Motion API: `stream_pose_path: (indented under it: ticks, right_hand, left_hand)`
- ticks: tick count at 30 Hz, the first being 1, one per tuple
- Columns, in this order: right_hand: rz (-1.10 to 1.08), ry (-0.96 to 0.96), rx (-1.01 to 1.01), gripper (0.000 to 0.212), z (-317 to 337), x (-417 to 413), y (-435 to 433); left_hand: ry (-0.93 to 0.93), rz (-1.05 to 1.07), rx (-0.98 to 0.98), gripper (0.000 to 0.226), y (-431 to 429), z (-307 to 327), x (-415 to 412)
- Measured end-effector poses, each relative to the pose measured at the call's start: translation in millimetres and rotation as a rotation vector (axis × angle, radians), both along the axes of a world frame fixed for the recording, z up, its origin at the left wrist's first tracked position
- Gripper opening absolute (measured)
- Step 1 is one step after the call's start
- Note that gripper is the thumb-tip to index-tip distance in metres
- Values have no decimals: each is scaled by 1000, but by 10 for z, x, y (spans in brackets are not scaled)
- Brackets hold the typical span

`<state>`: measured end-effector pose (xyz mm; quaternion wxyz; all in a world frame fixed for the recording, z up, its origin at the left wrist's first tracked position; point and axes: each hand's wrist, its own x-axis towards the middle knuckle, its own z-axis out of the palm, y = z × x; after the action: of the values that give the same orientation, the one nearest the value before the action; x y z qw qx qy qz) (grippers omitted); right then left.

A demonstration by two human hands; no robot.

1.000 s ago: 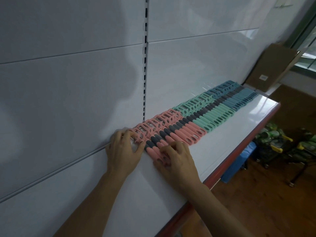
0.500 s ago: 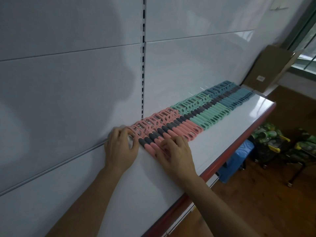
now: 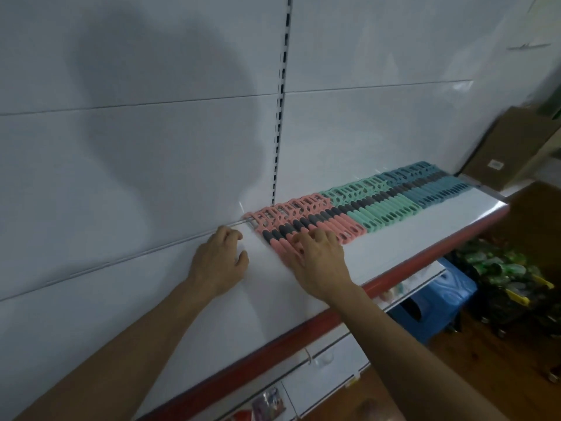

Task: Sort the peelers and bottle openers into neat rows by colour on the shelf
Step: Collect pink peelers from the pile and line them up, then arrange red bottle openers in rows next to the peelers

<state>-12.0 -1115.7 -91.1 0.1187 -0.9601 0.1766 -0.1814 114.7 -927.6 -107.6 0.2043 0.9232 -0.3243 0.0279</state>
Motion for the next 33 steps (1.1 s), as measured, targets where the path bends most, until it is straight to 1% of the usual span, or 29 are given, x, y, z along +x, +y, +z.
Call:
stream_pose_path:
  ticks: [2,5,7,10,13,16,20,24,26,30,33]
  right_hand:
    - [43,36,-35,43,90,35,87]
    - [125,86,-60,42,173,152,277]
    - [172,74,-28,37,218,203,491]
    - [245,111,-24,41,266,273,971]
    - [373,141,-18,43,310,407,1583]
    - [524,110,-27,43,366,591,2260]
    - [693,87,-39,43,500,848,3243]
    - [834,67,-33,42,526,1090,4296]
    - [884,71,-34,43,504,1204,4812]
    - [953,111,12,41,438,1382,5806]
    - [1018,145,32,43,337,1502,6429]
  left_hand:
    - [-32,3,77,44,284,106,-58]
    - [-69,39,113,58,753,231,-71]
    - [-83,90,148,55,1122,292,-79]
    - [-109,174,184,55,1746,364,-138]
    - [-119,272,210,64,2443,412,-265]
    - [-124,396,228,61,3186,467,-401]
    - [-149,560,236,62,4247,574,-532]
    - [-190,674,271,62,5391,629,-584]
    - [-171,721,318,64,5901,671,-585]
    - [-98,778,338,76,6709,774,-497]
    - [-22,754,358,66,7140,729,-399]
